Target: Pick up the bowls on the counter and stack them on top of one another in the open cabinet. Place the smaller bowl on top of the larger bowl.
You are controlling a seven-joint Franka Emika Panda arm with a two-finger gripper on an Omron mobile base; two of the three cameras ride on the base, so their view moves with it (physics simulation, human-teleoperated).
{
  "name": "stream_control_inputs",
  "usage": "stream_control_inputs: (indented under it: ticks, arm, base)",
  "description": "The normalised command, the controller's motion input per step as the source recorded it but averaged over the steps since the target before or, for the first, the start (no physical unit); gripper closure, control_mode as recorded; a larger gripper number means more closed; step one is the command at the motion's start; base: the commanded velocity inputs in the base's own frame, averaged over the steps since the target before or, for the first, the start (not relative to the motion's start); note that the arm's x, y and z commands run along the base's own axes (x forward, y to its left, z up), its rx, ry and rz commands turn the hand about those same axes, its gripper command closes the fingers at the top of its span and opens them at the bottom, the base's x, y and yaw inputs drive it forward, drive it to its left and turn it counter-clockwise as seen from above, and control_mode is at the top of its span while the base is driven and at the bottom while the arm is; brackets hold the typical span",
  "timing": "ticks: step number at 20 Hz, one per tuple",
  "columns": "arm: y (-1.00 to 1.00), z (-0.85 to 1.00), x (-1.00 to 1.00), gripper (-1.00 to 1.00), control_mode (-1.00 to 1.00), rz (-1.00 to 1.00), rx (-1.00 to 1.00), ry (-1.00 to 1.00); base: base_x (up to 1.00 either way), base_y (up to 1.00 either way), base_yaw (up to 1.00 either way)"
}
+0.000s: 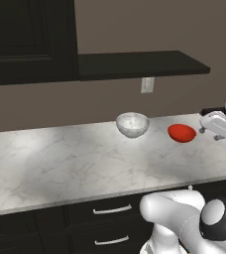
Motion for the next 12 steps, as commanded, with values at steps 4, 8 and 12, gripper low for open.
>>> stream_control_inputs:
  ticks: [4, 8, 12]
  arm:
    - [-0.28, -0.29, 0.00, -1.00, -1.00, -0.10, 0.00, -0.03]
    - [-0.17, -0.08, 0.10, -1.00, -1.00, -0.13, 0.00, 0.05]
    - [-0.17, -0.04, 0.24, -1.00, -1.00, -0.15, 0.00, 0.09]
  base:
    - [0.00, 0.00, 0.00]
    - [0.00, 0.00, 0.00]
    - [0.00, 0.00, 0.00]
